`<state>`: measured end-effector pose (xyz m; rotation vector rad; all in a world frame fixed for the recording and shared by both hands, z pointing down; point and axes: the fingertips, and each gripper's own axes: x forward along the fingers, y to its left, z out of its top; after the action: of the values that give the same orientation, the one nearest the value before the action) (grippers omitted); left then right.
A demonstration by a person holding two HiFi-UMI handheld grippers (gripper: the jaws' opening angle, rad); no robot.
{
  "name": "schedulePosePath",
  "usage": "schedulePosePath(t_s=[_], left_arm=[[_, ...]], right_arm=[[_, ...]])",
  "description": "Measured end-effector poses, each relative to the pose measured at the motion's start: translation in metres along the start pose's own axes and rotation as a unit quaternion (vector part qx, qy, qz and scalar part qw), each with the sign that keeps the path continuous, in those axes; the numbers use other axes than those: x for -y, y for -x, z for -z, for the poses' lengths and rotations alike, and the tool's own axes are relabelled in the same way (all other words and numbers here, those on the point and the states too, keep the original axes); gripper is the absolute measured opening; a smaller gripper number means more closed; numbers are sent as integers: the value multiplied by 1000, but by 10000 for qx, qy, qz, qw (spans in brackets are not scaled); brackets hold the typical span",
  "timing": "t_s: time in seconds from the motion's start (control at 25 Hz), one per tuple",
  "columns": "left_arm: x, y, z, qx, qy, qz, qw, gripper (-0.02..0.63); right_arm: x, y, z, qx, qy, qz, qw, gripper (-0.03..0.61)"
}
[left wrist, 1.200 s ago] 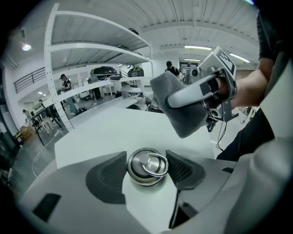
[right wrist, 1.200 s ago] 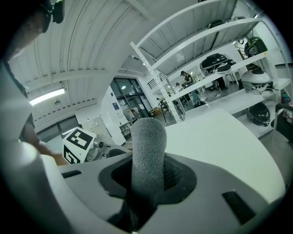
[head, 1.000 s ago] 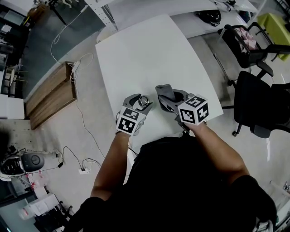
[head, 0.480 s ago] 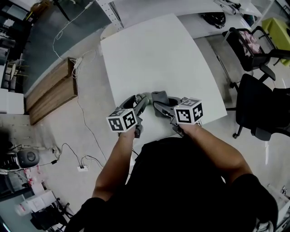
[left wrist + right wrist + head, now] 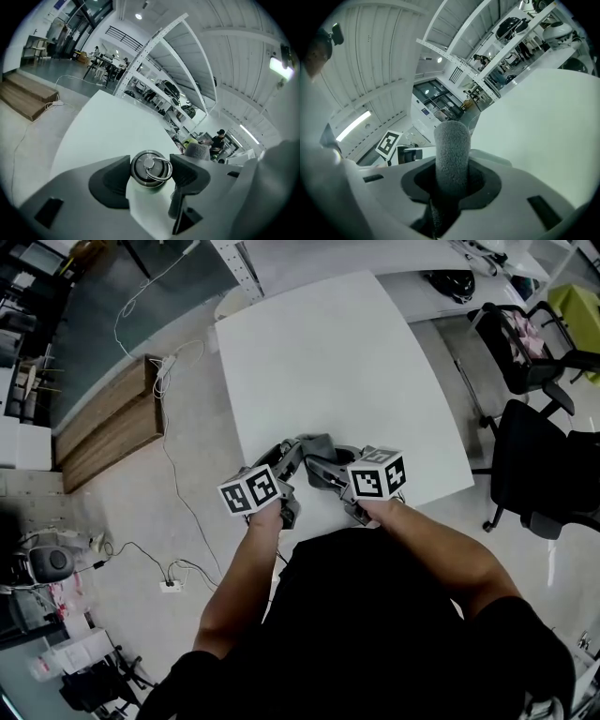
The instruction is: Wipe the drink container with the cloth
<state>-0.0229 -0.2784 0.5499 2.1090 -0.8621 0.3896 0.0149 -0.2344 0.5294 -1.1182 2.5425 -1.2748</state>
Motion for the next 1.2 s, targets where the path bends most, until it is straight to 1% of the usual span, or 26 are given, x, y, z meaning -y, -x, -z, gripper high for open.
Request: schedulePosePath(t_s=[0.2,0.4,0.68,1.04,1.2], left_arm=[[-3,2,-2,4,123,14,9999,270],[-1,1,-3,28,127,6,9999,272],[-6,1,-1,46,302,-42,9995,270],[-3,2,2,59,237,-118,9996,270],[4,2,5,-14,94,-87,9999,272]], right_arm=[[16,0,8,-221,87,251,9994,98],[30,4,14,-269,-82,314,9991,98],[50,11,23,-394,-230,517,9976,98],[77,20,30,-480,-609,880,9931,98],[94,27,36,-624,-728,1223,9879,98]])
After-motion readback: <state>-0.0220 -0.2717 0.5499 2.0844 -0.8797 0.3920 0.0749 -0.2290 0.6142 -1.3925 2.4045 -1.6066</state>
